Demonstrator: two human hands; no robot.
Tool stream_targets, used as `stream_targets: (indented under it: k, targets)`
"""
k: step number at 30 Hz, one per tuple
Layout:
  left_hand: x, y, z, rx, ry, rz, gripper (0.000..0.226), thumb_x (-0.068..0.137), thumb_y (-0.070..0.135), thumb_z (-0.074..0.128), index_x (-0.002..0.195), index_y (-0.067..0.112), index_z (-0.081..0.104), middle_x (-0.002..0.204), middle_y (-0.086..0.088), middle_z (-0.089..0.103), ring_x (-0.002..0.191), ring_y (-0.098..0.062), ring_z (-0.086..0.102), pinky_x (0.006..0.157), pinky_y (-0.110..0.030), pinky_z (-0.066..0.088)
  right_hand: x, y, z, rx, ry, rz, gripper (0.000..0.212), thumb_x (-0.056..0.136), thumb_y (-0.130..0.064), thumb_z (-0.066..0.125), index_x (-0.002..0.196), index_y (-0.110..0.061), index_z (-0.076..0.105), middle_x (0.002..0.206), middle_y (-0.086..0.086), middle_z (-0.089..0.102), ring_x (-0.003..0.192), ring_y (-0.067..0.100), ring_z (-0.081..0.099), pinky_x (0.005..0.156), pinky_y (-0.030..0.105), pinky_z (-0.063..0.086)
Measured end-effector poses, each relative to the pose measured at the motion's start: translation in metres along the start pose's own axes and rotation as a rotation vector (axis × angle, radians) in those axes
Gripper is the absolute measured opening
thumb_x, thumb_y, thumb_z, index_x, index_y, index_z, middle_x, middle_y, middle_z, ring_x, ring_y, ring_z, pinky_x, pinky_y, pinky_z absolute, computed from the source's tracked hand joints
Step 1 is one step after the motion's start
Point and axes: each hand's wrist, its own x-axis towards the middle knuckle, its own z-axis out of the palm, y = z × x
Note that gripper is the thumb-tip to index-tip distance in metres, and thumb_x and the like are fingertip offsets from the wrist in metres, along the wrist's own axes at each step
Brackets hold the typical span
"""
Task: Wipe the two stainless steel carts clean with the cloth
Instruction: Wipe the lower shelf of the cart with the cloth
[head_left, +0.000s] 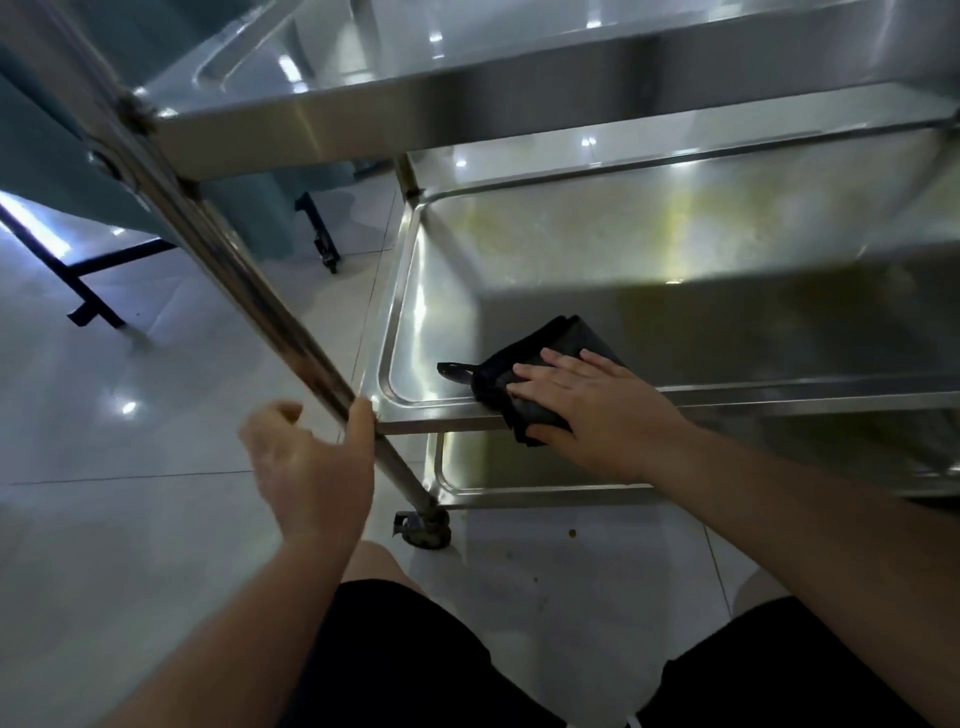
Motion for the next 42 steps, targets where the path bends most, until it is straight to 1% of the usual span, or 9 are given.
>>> stream_targets:
  k: [3,7,11,14,17,19,26,34,42]
  targets:
    - [-0.045,-0.011,0.01,-0.015,-0.088,0.169,0.038,0.09,0.028,0.078,0.109,0.017,0.047,0.106,0.004,0.043,0.092,-0.018,0.049,0.085,-0.056,0.051,-0.015,0.016,-0.003,0.019,0.003,0.033,0.059,0.102,-0.064,0.032,0.157,-0.046,0.026,0.166,-0.028,0.015,0.156,0.001,0.003,0.128,0.036,0.004]
    - [-0.074,0.02,0.04,-0.037,-0.286,0.466,0.03,0.09,0.023,0.07,0.11,0.021,0.047,0.104,0.007,0.044,0.091,-0.015,0.049,0.08,-0.044,0.049,-0.04,0.041,-0.008,0.003,0.0,0.085,0.063,0.098,-0.069,0.021,0.157,-0.048,0.024,0.166,-0.029,0.013,0.156,0.0,0.001,0.128,0.036,0.004]
    - [-0.093,0.071,0.071,0.021,-0.487,0.671,0.029,0.093,0.026,0.064,0.119,0.023,0.05,0.114,0.013,0.043,0.103,-0.012,0.05,0.092,-0.037,0.043,-0.074,0.068,-0.01,-0.032,0.029,0.172,0.062,0.097,-0.068,0.013,0.156,-0.049,0.021,0.166,-0.029,0.013,0.156,0.0,0.0,0.127,0.035,0.003]
    - [-0.108,0.098,0.094,0.09,-0.573,0.739,0.041,0.096,0.033,0.062,0.134,0.023,0.051,0.132,0.006,0.049,0.121,-0.014,0.05,0.106,-0.036,0.042,-0.102,0.091,-0.014,-0.058,0.038,0.231,0.057,0.101,-0.065,0.016,0.156,-0.049,0.02,0.167,-0.028,0.013,0.156,0.002,0.001,0.127,0.036,0.004]
    - [-0.121,0.118,0.115,0.174,-0.658,0.794,0.061,0.1,0.042,0.056,0.155,0.023,0.038,0.158,0.005,0.038,0.147,-0.015,0.036,0.123,-0.037,0.029,-0.129,0.117,-0.023,-0.043,0.023,0.29,0.063,0.097,-0.069,0.007,0.156,-0.05,0.019,0.167,-0.029,0.01,0.156,0.001,-0.002,0.127,0.035,0.0]
    - [-0.13,0.129,0.128,0.214,-0.689,0.862,0.069,0.103,0.046,0.05,0.164,0.023,0.026,0.169,0.004,0.027,0.157,-0.014,0.021,0.126,-0.032,0.013,-0.145,0.136,-0.028,-0.011,0.009,0.333,0.064,0.096,-0.07,0.006,0.156,-0.051,0.017,0.166,-0.031,0.007,0.155,-0.002,-0.005,0.125,0.032,-0.003]
    - [-0.173,0.164,0.17,0.367,-0.779,1.022,0.088,0.105,0.058,0.035,0.168,0.017,-0.011,0.177,0.001,-0.011,0.16,-0.013,-0.019,0.123,-0.029,-0.018,-0.2,0.209,-0.048,-0.006,-0.067,0.481,0.074,0.091,-0.076,0.001,0.159,-0.049,0.006,0.163,-0.035,-0.005,0.149,-0.008,-0.014,0.123,0.031,-0.009]
    - [-0.202,0.215,0.209,0.441,-0.795,1.215,0.092,0.103,0.062,0.033,0.167,0.013,-0.011,0.177,-0.006,-0.013,0.161,-0.021,-0.017,0.131,-0.039,-0.008,-0.246,0.257,-0.068,0.021,-0.072,0.625,0.062,0.103,-0.063,0.02,0.161,-0.043,0.013,0.167,-0.026,0.0,0.155,0.002,-0.008,0.126,0.04,-0.005]
    - [-0.213,0.235,0.24,0.452,-0.84,1.347,0.096,0.1,0.071,0.024,0.165,0.015,-0.019,0.175,-0.005,-0.022,0.16,-0.019,-0.022,0.131,-0.04,-0.006,-0.276,0.308,-0.082,0.059,-0.049,0.834,0.065,0.104,-0.063,0.012,0.163,-0.036,0.011,0.17,-0.021,-0.002,0.157,0.009,-0.003,0.128,0.044,-0.001]
